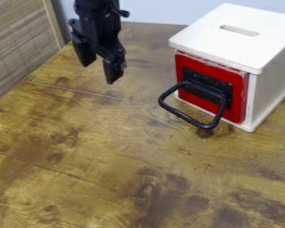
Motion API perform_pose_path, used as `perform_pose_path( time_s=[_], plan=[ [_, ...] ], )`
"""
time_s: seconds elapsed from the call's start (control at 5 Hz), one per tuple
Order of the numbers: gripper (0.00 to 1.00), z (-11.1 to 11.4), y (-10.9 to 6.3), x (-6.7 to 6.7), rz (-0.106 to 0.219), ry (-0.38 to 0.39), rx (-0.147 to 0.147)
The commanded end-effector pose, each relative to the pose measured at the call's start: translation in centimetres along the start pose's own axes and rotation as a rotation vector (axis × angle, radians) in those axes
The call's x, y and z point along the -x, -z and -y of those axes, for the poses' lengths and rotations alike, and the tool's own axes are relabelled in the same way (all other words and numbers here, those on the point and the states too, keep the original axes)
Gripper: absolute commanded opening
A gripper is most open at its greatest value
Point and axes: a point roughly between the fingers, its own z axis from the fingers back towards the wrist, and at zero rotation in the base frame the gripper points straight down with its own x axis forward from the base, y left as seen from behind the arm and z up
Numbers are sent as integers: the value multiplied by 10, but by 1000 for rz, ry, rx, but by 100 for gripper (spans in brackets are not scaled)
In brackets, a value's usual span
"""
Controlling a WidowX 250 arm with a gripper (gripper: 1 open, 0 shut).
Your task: Close the drawer
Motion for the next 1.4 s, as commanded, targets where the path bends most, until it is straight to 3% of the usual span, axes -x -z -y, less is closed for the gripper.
perform_pose_path(
  time_s=[0.0,0.2,0.6,0.8,1.0,1.2],
  plan=[
    [100,-30,-27,-1,59,-65,-17],
    [100,-36,-29,1,40,-87,9],
    [100,-28,-28,-7,54,75,55],
    [100,-17,-25,2,46,102,66],
    [100,-3,-31,13,20,75,72],
    [100,-1,-52,16,37,64,55]
  ],
)
